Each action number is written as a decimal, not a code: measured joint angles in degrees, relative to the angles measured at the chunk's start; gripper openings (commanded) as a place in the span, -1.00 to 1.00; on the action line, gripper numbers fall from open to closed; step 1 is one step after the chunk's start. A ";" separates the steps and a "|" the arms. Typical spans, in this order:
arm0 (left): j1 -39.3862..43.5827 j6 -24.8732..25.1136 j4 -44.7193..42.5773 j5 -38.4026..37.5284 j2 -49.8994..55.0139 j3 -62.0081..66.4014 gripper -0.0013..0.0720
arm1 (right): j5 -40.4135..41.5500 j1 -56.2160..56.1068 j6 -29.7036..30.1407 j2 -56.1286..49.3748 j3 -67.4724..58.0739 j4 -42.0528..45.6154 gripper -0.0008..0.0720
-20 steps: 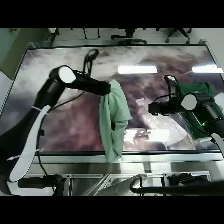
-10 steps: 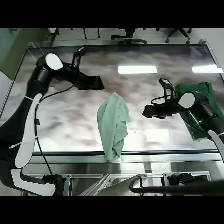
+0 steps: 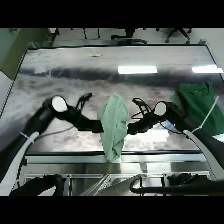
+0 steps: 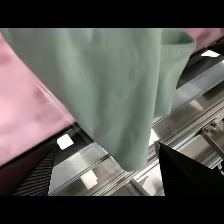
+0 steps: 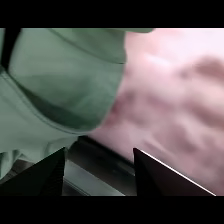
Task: Fold the shirts.
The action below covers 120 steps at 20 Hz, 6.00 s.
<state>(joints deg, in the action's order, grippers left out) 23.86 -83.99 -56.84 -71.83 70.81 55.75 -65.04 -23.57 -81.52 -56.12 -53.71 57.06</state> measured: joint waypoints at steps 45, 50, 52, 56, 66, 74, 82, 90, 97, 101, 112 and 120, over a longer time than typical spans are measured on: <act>1.57 -3.72 -4.70 14.36 -6.38 -7.72 -0.93 | -10.58 8.72 34.51 -12.39 -4.44 -36.50 -0.94; -8.28 -3.87 -2.16 12.26 -20.33 7.30 -0.93 | -12.28 12.02 35.34 -4.57 -21.20 -43.67 -0.94; -11.69 -3.87 -0.68 12.81 -24.48 15.93 -0.93 | -11.47 12.52 35.60 -1.33 -30.16 -44.54 -0.94; -17.84 -3.80 0.59 13.03 -29.24 32.48 -0.93 | -7.23 12.94 35.74 4.57 -44.98 -41.77 -0.94; -27.41 -4.96 1.05 1.77 -19.89 35.32 -0.93 | -8.26 13.03 29.40 -0.15 -46.99 -27.52 -0.94; -20.46 1.53 1.42 11.08 5.77 18.47 0.83 | -8.37 13.16 28.65 -21.68 -36.09 -24.06 -0.94; -27.63 2.86 -0.11 -2.38 15.52 30.29 0.83 | -6.47 21.20 28.59 -25.40 -34.95 -22.73 -0.94; -31.41 3.10 -9.03 -3.72 3.54 1.33 0.83 | -9.77 27.78 28.33 -23.43 -34.86 -22.14 -0.94; -26.45 10.78 7.30 10.62 5.99 -14.86 0.83 | -11.04 28.33 28.33 -23.32 -34.86 -22.12 -0.93; -23.45 12.59 10.29 12.87 11.87 -12.44 -0.93 | -12.35 28.33 28.33 -23.32 -34.86 -22.14 -0.94; -27.58 12.00 11.23 -1.49 -0.66 19.52 -0.94 | -14.16 31.56 29.51 -7.91 -38.07 -35.39 -0.94; -39.01 11.39 11.72 -4.31 -19.19 55.98 -0.94 | 3.52 37.62 37.18 19.30 -41.42 -38.64 -0.94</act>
<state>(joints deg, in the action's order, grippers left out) -15.16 -72.60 -45.12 -76.14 51.62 111.72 -61.52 14.04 -44.34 -36.82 -95.13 18.41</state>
